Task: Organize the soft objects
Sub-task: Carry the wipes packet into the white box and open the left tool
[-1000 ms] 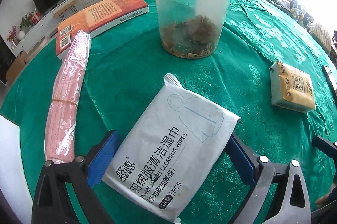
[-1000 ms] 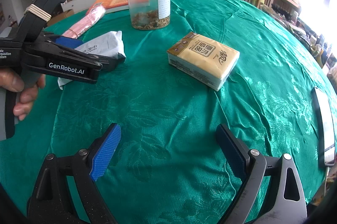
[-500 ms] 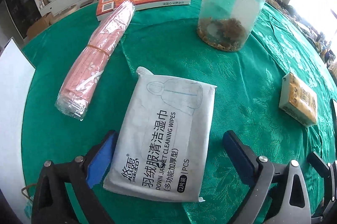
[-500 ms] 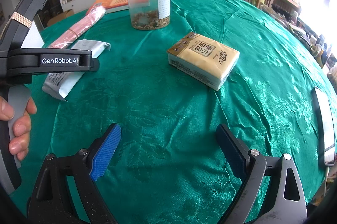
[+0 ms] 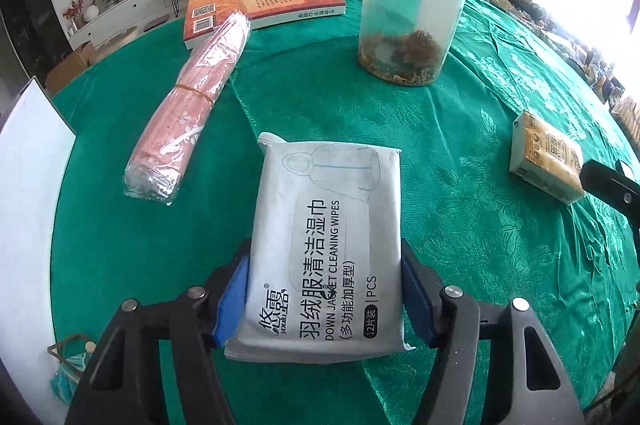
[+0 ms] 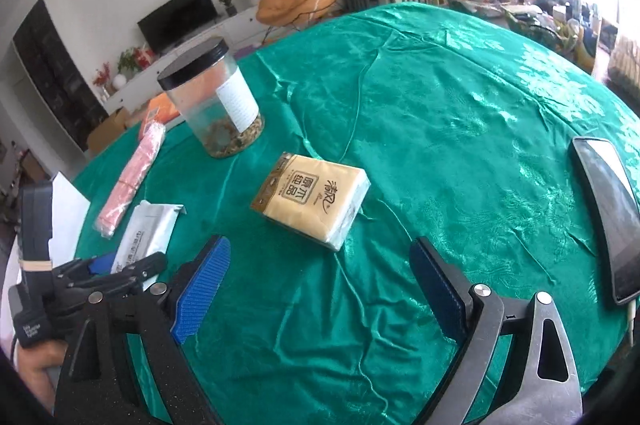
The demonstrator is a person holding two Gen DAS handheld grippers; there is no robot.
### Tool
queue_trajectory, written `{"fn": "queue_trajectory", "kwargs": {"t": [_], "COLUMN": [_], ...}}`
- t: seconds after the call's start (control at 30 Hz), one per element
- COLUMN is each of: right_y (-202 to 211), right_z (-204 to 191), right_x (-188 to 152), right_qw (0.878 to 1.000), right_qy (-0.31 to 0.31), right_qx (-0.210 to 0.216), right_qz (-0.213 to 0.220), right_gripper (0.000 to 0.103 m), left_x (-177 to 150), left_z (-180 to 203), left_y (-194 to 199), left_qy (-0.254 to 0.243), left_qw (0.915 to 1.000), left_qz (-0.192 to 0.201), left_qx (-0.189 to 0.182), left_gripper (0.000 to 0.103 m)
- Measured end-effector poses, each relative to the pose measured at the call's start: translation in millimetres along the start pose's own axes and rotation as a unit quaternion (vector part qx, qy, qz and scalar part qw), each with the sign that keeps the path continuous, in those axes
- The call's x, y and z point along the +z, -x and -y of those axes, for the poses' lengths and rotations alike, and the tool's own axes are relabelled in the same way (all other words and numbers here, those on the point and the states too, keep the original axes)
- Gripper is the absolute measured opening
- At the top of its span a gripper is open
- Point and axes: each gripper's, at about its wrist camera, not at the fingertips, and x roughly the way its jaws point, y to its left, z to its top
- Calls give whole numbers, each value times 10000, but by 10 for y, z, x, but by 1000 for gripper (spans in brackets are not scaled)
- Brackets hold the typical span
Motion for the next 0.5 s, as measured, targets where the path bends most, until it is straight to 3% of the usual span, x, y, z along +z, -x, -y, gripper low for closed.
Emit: {"fn": "queue_trajectory", "kwargs": {"t": [0.1, 0.2, 0.3, 0.33, 0.37, 0.4, 0.5], "right_y": [-282, -583, -879, -855, -846, -845, -735], "right_z": [-275, -481, -490, -468, -435, -396, -304], "right_x": [303, 380, 319, 335, 345, 352, 366], "right_qw": [9927, 9650, 9404, 9439, 9475, 9519, 9667], "right_qy": [1141, 2488, 3059, 3012, 2901, 2743, 2217], "right_qx": [-267, -422, -241, -25, 91, 86, 139], "right_qz": [-279, -714, -1469, -1351, -1345, -1364, -1272], "right_gripper": [92, 92, 92, 89, 73, 66, 65], "left_x": [-119, -209, -290, -317, -338, -373, -470], "left_z": [-83, -193, -289, -306, -320, -331, -365], "left_y": [144, 276, 407, 468, 534, 615, 911], "left_qy": [157, 352, 576, 631, 674, 712, 836], "left_qw": [9997, 9989, 9973, 9967, 9960, 9954, 9925], "left_qz": [43, 132, 212, 256, 311, 377, 579], "left_qx": [-166, -282, -409, -450, -488, -523, -681], "left_gripper": [66, 66, 66, 66, 66, 66, 66]}}
